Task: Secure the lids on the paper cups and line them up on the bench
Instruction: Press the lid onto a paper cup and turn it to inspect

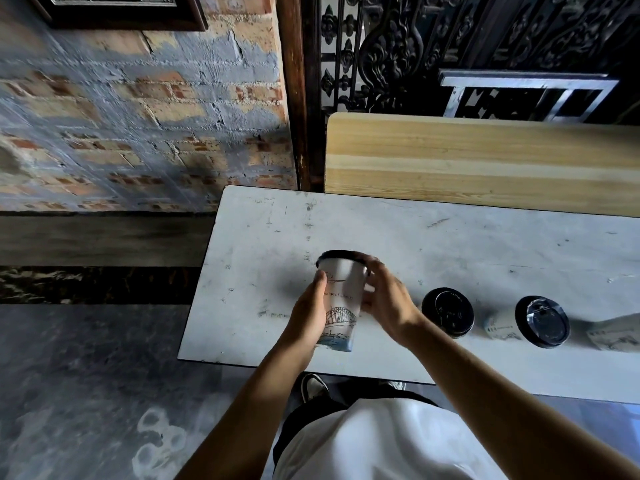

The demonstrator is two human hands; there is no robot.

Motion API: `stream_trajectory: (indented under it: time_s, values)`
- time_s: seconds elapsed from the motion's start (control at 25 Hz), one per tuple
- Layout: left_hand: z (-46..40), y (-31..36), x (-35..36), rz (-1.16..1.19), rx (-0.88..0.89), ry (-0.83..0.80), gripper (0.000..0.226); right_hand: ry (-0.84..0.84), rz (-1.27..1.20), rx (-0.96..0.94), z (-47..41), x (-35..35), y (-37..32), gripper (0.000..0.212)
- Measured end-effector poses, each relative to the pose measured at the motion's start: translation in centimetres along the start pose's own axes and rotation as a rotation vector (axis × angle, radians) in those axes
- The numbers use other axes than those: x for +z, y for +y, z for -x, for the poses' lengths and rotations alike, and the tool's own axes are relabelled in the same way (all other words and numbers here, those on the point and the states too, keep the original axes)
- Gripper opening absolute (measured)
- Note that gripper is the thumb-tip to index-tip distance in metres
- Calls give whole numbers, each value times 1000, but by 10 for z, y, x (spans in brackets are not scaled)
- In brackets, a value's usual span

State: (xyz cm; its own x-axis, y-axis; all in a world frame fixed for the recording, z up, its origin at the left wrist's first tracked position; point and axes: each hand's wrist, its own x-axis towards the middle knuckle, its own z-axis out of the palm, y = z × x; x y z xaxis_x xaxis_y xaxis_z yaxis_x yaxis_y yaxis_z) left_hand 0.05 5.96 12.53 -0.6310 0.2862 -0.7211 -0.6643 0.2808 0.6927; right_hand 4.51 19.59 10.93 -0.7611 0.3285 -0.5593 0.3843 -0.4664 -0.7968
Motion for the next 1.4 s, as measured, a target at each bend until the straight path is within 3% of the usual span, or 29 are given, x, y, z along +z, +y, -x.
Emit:
stream_trajectory:
  time_s: [0.28, 0.52, 0.72, 0.84, 0.92, 1.0, 1.12, 1.24, 1.4]
  values:
    - [6, 2, 5, 19, 6, 65, 51, -39, -222, 92, 9, -2, 27, 44]
    - [13, 1, 5, -45, 80, 37, 46, -61, -240, 66, 21, -4, 25, 44]
    - [21, 9, -10, -407, 304, 117, 54, -110, -183, 24, 27, -6, 17, 40]
    - [19, 3, -17, -340, 407, 235, 37, -140, -127, 22, 33, -7, 12, 41]
    - [19, -5, -21, -271, 573, 298, 23, -135, -110, 17, 37, -7, 12, 40]
    - [21, -9, -24, -290, 785, 311, 20, -131, -95, 8, 38, -8, 14, 50]
    - [23, -9, -24, -353, 954, 266, 26, -150, -113, -11, 41, -7, 15, 66]
    - [27, -6, -18, -306, 918, 235, 31, -154, -60, -33, 45, -7, 8, 65]
    - [26, -8, -20, -246, 807, 228, 21, -127, -130, -19, 41, -11, 5, 36]
